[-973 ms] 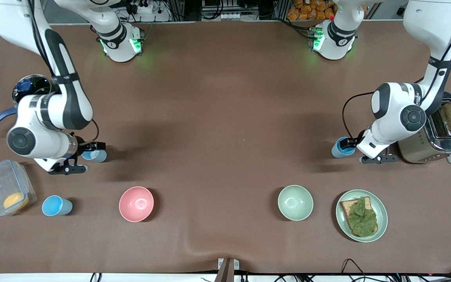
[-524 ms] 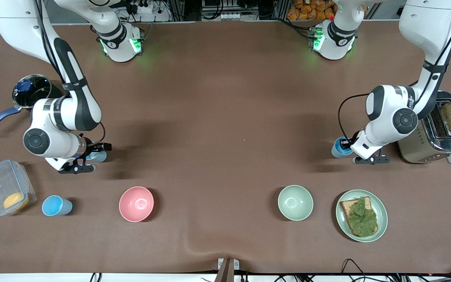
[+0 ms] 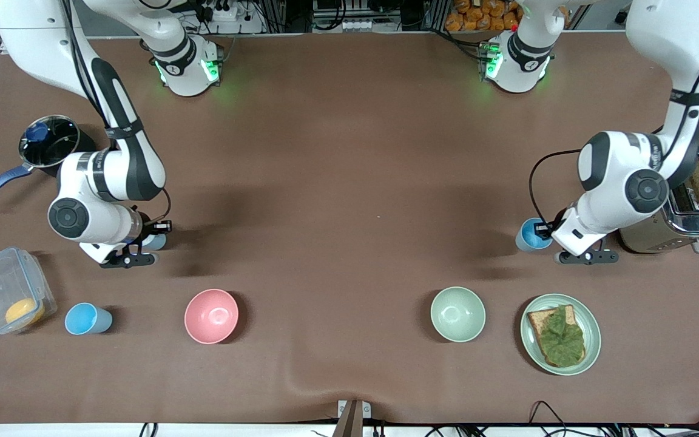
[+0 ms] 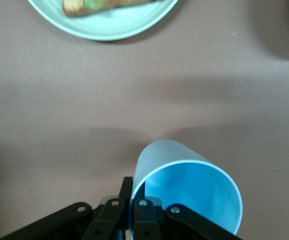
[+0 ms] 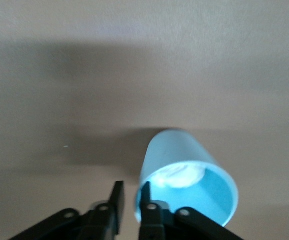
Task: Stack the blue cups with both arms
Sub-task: 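Close both grippers on the blue cups and lift them, then carry both held cups toward the middle of the table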
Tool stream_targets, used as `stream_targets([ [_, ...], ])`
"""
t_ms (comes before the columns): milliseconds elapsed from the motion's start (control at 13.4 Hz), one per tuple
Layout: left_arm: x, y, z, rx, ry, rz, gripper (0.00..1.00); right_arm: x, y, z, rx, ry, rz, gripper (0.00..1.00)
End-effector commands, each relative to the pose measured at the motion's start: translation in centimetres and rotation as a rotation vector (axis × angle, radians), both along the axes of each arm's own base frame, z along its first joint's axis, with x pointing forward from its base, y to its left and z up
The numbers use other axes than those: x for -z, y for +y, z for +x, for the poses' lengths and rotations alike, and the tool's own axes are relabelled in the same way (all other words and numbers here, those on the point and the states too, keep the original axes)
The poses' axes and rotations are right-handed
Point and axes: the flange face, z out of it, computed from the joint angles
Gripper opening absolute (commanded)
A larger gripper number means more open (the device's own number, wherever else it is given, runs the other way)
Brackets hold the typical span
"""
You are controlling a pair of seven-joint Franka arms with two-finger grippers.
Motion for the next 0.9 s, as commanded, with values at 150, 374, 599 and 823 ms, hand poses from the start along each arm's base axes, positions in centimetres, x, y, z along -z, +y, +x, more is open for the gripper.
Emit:
stream_targets([
  [150,-6.3,-2.2,0.4,0.023,-0.027,-0.004,0.00,-3.2,4.2,1.6,-0.022,0.034,-0.029,0.00],
  [374,-10.1,-7.1,0.3,-0.019,-0.033,-0.015,0.00,-5.5,10.6,1.2,0.023,0.069,-0.059,0.00],
  [599,-12.9,-10.1,0.2,-0.028,-0.058,-0.031,0.00,-6.1,20.2,-0.1,0.138,0.059,-0.012,0.00],
  [823,-15.0,-12.1,-0.4,-0.029,-0.090,-0.041,0.00,-5.5,28.5,-1.1,0.228,0.065,0.043,0.00],
])
